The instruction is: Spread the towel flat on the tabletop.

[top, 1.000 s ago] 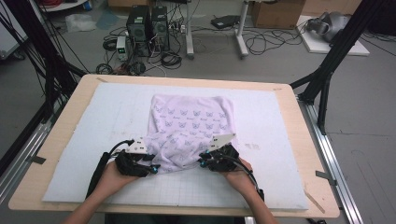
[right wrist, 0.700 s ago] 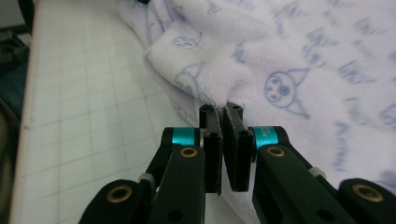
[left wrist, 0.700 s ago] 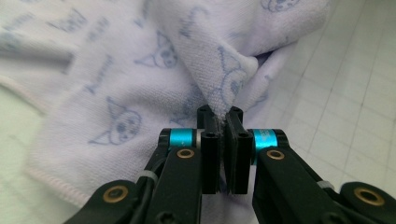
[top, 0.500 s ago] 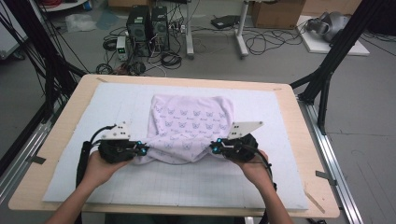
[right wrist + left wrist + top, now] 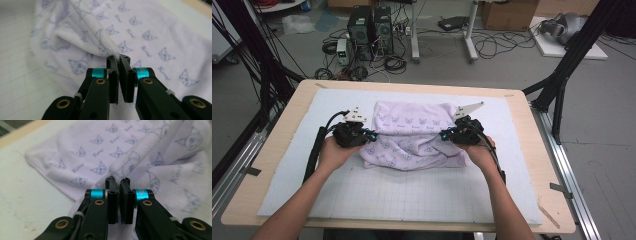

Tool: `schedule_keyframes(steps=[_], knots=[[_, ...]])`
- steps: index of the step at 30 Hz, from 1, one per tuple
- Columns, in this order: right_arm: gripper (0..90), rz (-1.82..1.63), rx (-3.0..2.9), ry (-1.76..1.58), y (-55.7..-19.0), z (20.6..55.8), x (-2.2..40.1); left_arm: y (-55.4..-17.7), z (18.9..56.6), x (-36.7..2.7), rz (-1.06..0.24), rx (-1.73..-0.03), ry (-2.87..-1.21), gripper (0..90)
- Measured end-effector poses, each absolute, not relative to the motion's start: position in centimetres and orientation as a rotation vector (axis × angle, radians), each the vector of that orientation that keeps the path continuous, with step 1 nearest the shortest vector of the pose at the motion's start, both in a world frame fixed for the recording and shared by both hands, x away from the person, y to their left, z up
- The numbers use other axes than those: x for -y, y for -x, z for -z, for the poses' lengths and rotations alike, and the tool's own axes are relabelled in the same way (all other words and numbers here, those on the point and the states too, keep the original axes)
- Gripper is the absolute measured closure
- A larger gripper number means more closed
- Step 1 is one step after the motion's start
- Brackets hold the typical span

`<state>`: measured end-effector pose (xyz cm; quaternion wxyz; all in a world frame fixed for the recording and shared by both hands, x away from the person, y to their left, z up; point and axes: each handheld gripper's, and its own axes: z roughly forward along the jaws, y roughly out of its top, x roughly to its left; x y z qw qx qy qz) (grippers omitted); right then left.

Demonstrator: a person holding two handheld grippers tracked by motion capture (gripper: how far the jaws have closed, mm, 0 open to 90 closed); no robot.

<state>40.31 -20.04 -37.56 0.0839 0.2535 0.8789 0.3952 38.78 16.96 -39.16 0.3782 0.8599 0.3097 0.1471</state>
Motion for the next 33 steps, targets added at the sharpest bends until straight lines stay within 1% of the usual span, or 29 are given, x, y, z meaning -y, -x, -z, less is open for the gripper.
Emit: schedule_keyframes(steps=[1,2,3,4,6,8,10,13,18,21,22,24,26,27,29,30,31,33], knots=[[85.2,-1.167,-2.626,-0.783,-40.8,38.0,20.1,-39.1,39.6,-16.8,-0.369,-0.797,-2.213,85.0],[82.5,-1.162,-2.624,-0.808,-41.1,38.4,20.1,-39.3,39.9,-16.6,-0.36,-0.81,-2.219,83.3],[80.2,-1.168,-2.616,-0.819,-41.4,38.6,20.2,-39.4,40.0,-16.7,-0.363,-0.822,-2.223,80.9],[77.8,-1.172,-2.606,-0.837,-41.4,38.5,20.4,-39.4,39.9,-16.9,-0.363,-0.835,-2.22,76.5],[74.9,-1.204,-2.588,-0.82,-41.0,38.0,20.8,-39.2,39.2,-17.7,-0.356,-0.845,-2.191,65.8],[73.6,-1.228,-2.566,-0.788,-40.1,37.2,21.3,-38.5,38.2,-18.7,-0.356,-0.832,-2.138,63.3],[72.4,-1.282,-2.532,-0.744,-39.1,36.6,21.8,-37.5,37.2,-19.6,-0.364,-0.809,-2.085,58.0],[69.5,-1.286,-2.534,-0.672,-37.3,36.5,21.9,-35.8,36.9,-20.2,-0.36,-0.774,-2.068,55.2],[63.9,-1.253,-2.584,-0.604,-35.3,38.3,21.3,-33.7,39.2,-19.5,-0.309,-0.721,-2.118,54.5],[54.3,-1.196,-2.622,-0.628,-35.2,39.8,20.7,-32.9,41.0,-18.4,-0.262,-0.713,-2.126,52.3],[53.6,-1.177,-2.65,-0.642,-35.4,40.2,20.5,-32.9,41.6,-18.0,-0.243,-0.707,-2.141,51.5],[53.1,-1.134,-2.667,-0.655,-35.7,40.9,19.9,-32.9,42.5,-17.2,-0.244,-0.709,-2.179,49.1],[55.0,-1.092,-2.664,-0.643,-36.0,41.3,19.4,-33.2,43.0,-16.6,-0.267,-0.709,-2.205,49.5],[57.1,-1.067,-2.656,-0.645,-36.1,41.5,19.1,-33.3,43.3,-16.4,-0.288,-0.714,-2.209,51.8],[62.3,-1.032,-2.663,-0.649,-36.5,42.1,18.8,-33.5,43.6,-16.2,-0.32,-0.722,-2.216,60.9],[68.5,-1.015,-2.673,-0.647,-36.6,42.3,18.7,-33.6,43.6,-16.2,-0.337,-0.721,-2.208,67.4],[73.0,-1.001,-2.684,-0.647,-36.6,42.6,18.6,-33.6,43.4,-16.3,-0.325,-0.72,-2.2,72.2],[83.3,-1.019,-2.699,-0.64,-36.6,42.7,18.6,-33.6,43.1,-16.7,-0.318,-0.71,-2.195,79.5]])
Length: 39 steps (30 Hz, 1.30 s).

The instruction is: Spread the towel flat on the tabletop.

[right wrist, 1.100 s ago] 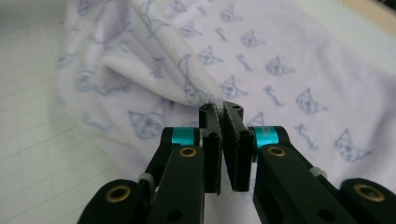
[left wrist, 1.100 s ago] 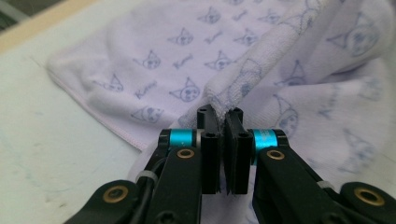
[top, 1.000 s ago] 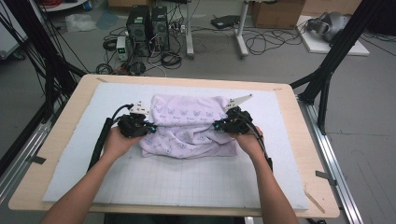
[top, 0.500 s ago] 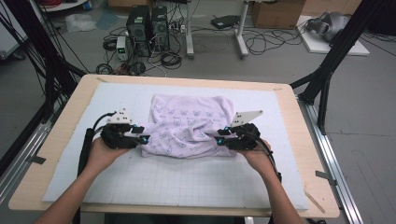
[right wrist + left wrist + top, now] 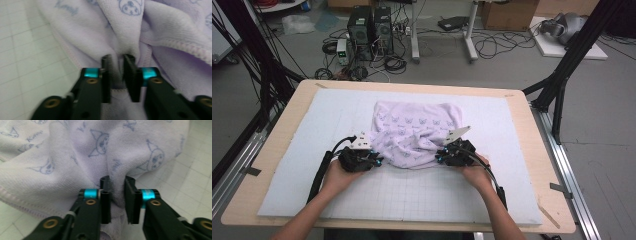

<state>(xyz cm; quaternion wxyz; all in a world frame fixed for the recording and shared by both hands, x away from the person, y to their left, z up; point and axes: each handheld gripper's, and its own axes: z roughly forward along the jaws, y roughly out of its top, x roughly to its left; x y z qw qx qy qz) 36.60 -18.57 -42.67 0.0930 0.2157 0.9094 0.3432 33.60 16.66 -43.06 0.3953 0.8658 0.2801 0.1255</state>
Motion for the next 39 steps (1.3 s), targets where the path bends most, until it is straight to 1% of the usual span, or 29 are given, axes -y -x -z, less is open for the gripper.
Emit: schedule_keyframes(steps=[2,9,14,18,22,23,24,25,26,27,29,36,39], knots=[[84.9,-1.046,-2.704,-0.618,-36.4,42.2,18.7,-33.5,42.4,-17.1,-0.318,-0.711,-2.178,82.0],[85.4,-1.191,-2.633,-0.54,-34.2,39.0,19.6,-33.2,38.7,-18.8,-0.328,-0.694,-2.1,82.3],[85.4,-1.296,-2.592,-0.478,-31.6,36.7,20.0,-32.7,36.2,-19.6,-0.347,-0.664,-2.076,82.3],[85.4,-1.331,-2.615,-0.382,-29.0,35.7,19.1,-31.7,34.4,-20.0,-0.345,-0.619,-2.067,82.3],[84.4,-1.418,-2.651,-0.257,-26.1,34.6,18.1,-30.9,33.4,-20.5,-0.273,-0.57,-2.067,81.5],[81.8,-1.437,-2.649,-0.224,-25.6,34.3,18.0,-31.0,33.5,-20.5,-0.26,-0.572,-2.082,80.2],[77.4,-1.449,-2.636,-0.211,-25.3,34.1,17.9,-31.1,33.8,-20.5,-0.264,-0.593,-2.096,76.4],[75.0,-1.443,-2.634,-0.209,-25.2,33.9,17.9,-31.3,34.2,-20.5,-0.276,-0.615,-2.107,69.7],[72.6,-1.415,-2.633,-0.215,-25.4,33.9,17.9,-31.4,34.6,-20.6,-0.269,-0.627,-2.117,64.3],[69.7,-1.4,-2.634,-0.233,-25.7,34.1,18.0,-31.5,35.1,-20.6,-0.256,-0.637,-2.116,61.4],[67.2,-1.389,-2.632,-0.286,-26.6,34.9,18.3,-31.6,36.3,-20.6,-0.245,-0.654,-2.125,54.9],[58.6,-1.229,-2.69,-0.412,-29.2,40.2,18.9,-31.3,40.5,-19.9,-0.152,-0.644,-2.212,54.0],[57.7,-1.186,-2.734,-0.464,-29.9,42.0,19.0,-31.1,41.9,-19.5,-0.141,-0.631,-2.257,54.0]])
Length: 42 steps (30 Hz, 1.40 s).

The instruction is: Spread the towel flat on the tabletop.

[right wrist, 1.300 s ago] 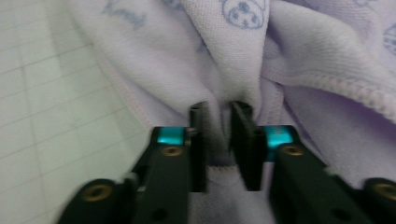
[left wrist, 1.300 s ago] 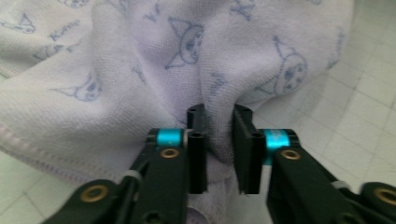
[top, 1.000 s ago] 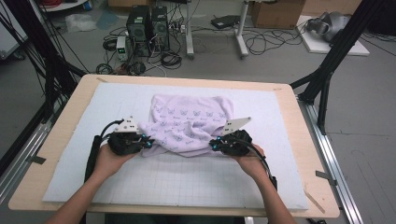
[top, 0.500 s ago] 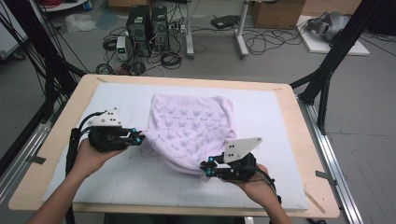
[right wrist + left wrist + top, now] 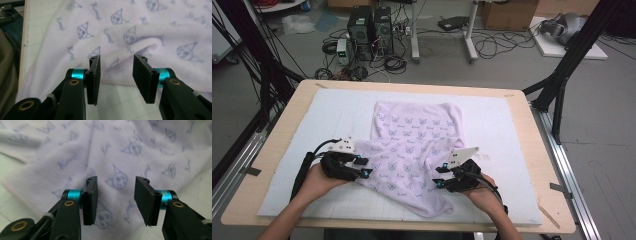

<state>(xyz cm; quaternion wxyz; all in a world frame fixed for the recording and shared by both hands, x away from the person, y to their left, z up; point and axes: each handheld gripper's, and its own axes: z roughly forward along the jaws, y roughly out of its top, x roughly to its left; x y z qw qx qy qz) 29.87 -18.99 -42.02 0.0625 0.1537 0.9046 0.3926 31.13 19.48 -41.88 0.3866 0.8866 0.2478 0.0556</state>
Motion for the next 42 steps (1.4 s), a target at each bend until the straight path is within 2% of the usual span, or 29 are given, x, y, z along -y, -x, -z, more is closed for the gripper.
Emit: schedule_keyframes(steps=[3,5,6,9,14,15,17,18,20,21,24,25,28,36,42], knots=[[57.7,-1.159,-2.761,-0.481,-30.2,42.9,18.6,-31.2,43.3,-19.1,-0.129,-0.635,-2.29,61.4],[58.1,-1.154,-2.773,-0.485,-30.4,43.2,18.3,-31.2,43.6,-19.1,-0.117,-0.623,-2.273,69.2],[59.3,-1.167,-2.766,-0.483,-30.5,43.2,18.3,-31.2,43.6,-19.2,-0.106,-0.625,-2.266,75.8],[62.6,-1.221,-2.707,-0.531,-30.8,42.6,19.1,-31.0,43.1,-19.4,-0.15,-0.608,-2.271,80.8],[63.6,-1.186,-2.698,-0.586,-31.3,42.9,19.4,-31.2,42.2,-20.3,-0.175,-0.631,-2.225,79.5],[63.5,-1.176,-2.703,-0.582,-31.4,43.0,19.2,-31.1,42.2,-20.4,-0.178,-0.642,-2.218,75.8],[62.9,-1.152,-2.711,-0.557,-31.4,43.3,18.6,-31.1,42.2,-20.6,-0.174,-0.667,-2.223,60.2],[62.8,-1.146,-2.72,-0.55,-31.5,43.5,18.3,-31.0,42.4,-20.7,-0.164,-0.667,-2.227,56.0],[65.2,-1.117,-2.755,-0.538,-31.6,44.0,17.6,-31.0,42.8,-20.7,-0.166,-0.667,-2.253,54.7],[69.6,-1.13,-2.745,-0.538,-31.6,44.1,17.4,-30.9,43.1,-20.6,-0.161,-0.667,-2.259,56.0],[86.7,-1.15,-2.788,-0.516,-31.6,44.1,17.3,-30.9,43.6,-20.3,-0.148,-0.635,-2.268,74.3],[87.4,-1.143,-2.788,-0.506,-31.6,44.0,17.4,-30.8,43.4,-20.3,-0.15,-0.638,-2.263,77.8],[88.0,-1.163,-2.78,-0.498,-31.3,43.3,18.0,-30.7,42.8,-20.4,-0.155,-0.631,-2.245,80.5],[88.1,-1.207,-2.674,-0.546,-30.2,39.8,21.8,-31.1,40.4,-19.8,-0.161,-0.633,-2.154,81.2],[88.1,-1.124,-2.609,-0.659,-31.9,38.8,24.6,-33.3,40.4,-17.7,-0.219,-0.676,-2.152,81.0]])
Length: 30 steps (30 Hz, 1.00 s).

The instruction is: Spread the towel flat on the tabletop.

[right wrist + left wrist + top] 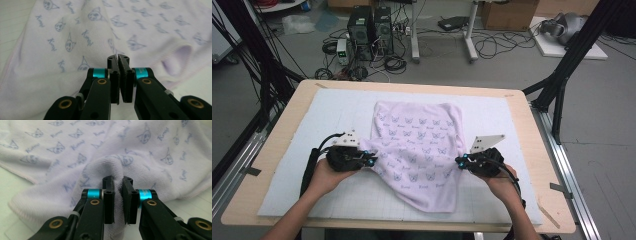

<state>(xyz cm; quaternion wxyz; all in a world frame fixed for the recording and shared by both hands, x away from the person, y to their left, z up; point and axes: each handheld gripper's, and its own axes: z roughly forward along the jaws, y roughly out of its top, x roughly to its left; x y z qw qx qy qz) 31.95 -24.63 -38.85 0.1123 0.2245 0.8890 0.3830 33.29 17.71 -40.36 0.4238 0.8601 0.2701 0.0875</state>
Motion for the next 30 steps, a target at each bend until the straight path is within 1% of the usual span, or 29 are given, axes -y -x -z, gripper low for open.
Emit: schedule_keyframes(steps=[5,7,8,11,16,17,19,22,23,25,27,30], knots=[[87.8,-1.059,-2.624,-0.768,-34.8,40.8,24.8,-35.7,41.9,-16.7,-0.21,-0.777,-2.153,80.6],[86.3,-1.029,-2.645,-0.782,-35.4,41.5,24.4,-36.1,42.1,-16.9,-0.196,-0.794,-2.137,78.8],[82.4,-1.023,-2.643,-0.781,-35.5,41.6,24.2,-36.1,42.0,-17.1,-0.197,-0.795,-2.137,76.3],[75.8,-1.077,-2.604,-0.76,-35.0,41.0,24.1,-35.6,41.3,-17.9,-0.19,-0.788,-2.123,66.7],[64.0,-1.165,-2.558,-0.695,-32.7,39.6,23.9,-33.9,40.2,-19.3,-0.215,-0.742,-2.121,54.1],[61.4,-1.184,-2.554,-0.684,-32.1,39.7,23.7,-33.5,40.2,-19.5,-0.211,-0.735,-2.117,50.1],[59.1,-1.23,-2.559,-0.67,-31.3,40.1,23.5,-32.7,40.6,-20.1,-0.209,-0.71,-2.12,47.9],[55.7,-1.22,-2.612,-0.629,-30.3,41.3,22.7,-32.4,41.8,-20.1,-0.212,-0.707,-2.157,47.7],[53.5,-1.207,-2.646,-0.615,-30.2,41.9,22.2,-32.4,41.9,-20.1,-0.213,-0.707,-2.16,49.2],[52.8,-1.182,-2.676,-0.604,-30.2,42.5,21.8,-32.7,42.2,-19.6,-0.212,-0.698,-2.168,51.9],[52.9,-1.16,-2.705,-0.606,-30.3,43.1,21.3,-33.0,42.3,-19.1,-0.231,-0.7,-2.173,57.0],[58.6,-1.096,-2.753,-0.601,-30.5,43.9,20.7,-33.5,42.3,-18.7,-0.239,-0.705,-2.161,72.8]])
